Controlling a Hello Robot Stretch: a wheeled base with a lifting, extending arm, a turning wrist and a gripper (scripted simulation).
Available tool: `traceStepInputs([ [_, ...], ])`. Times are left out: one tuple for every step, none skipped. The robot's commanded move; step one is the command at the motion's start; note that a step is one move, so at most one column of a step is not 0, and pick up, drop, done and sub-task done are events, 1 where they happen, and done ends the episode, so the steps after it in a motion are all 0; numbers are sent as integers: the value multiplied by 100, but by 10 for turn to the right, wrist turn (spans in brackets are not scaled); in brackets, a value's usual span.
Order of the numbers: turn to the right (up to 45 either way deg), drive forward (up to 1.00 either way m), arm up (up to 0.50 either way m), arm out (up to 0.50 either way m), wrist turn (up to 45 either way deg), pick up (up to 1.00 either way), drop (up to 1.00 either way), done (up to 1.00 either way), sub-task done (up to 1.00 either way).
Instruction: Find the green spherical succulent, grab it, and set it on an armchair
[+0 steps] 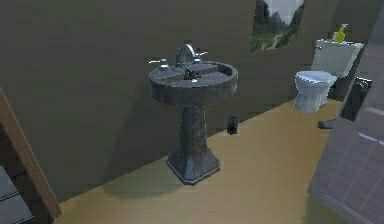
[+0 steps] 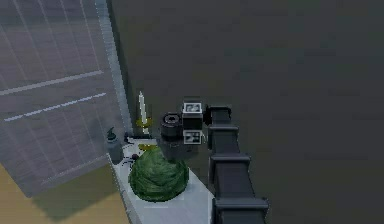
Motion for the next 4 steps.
traceStepInputs([
  [0, 0, -30, 0, 0, 0, 0, 0, 0],
  [0, 0, 0, 0, 0, 100, 0, 0, 0],
  [0, 0, 10, 0, 0, 0, 0, 0, 0],
  [0, 0, 26, 0, 0, 0, 0, 0, 0],
])
